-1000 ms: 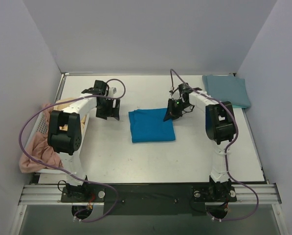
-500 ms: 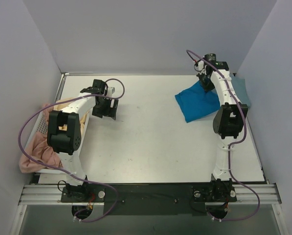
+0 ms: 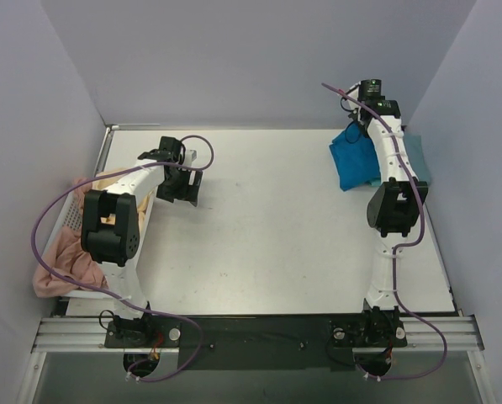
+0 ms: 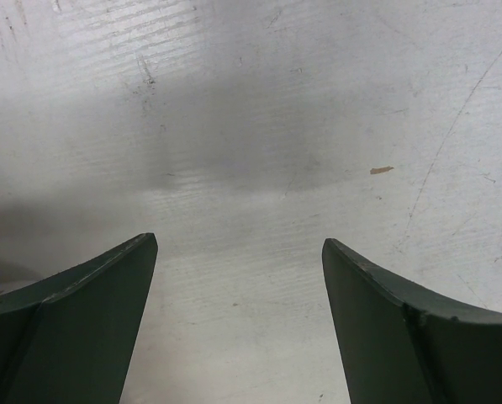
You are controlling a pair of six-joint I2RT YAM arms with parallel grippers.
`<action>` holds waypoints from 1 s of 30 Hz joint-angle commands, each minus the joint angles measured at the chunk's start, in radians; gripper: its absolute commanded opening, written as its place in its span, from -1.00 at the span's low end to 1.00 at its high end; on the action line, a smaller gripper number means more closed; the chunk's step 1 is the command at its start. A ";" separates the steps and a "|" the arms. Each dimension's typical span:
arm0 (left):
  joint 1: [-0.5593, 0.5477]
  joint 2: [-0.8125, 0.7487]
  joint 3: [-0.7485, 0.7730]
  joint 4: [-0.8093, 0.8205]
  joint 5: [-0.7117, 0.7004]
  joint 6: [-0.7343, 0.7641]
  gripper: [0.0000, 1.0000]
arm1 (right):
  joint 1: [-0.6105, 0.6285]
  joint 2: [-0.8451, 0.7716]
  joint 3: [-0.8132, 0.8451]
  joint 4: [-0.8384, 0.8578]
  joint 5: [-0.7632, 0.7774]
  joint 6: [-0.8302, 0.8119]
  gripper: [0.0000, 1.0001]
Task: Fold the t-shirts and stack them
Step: Put the neatly folded tshirt into the corner of the board with the right arm
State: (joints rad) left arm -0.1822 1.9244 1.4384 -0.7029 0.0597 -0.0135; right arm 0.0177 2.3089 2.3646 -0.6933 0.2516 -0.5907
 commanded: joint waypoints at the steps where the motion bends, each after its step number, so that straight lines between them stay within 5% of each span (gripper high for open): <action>1: 0.000 -0.048 -0.001 0.006 -0.017 0.009 0.81 | -0.013 -0.032 0.047 0.122 0.069 -0.109 -1.00; 30: -0.003 -0.018 0.014 0.006 -0.052 0.046 0.81 | -0.058 -0.155 0.038 0.215 -0.017 -0.261 -1.00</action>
State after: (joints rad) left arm -0.1825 1.9244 1.4322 -0.7017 0.0277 0.0132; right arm -0.0441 2.2475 2.3657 -0.5369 0.2344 -0.8322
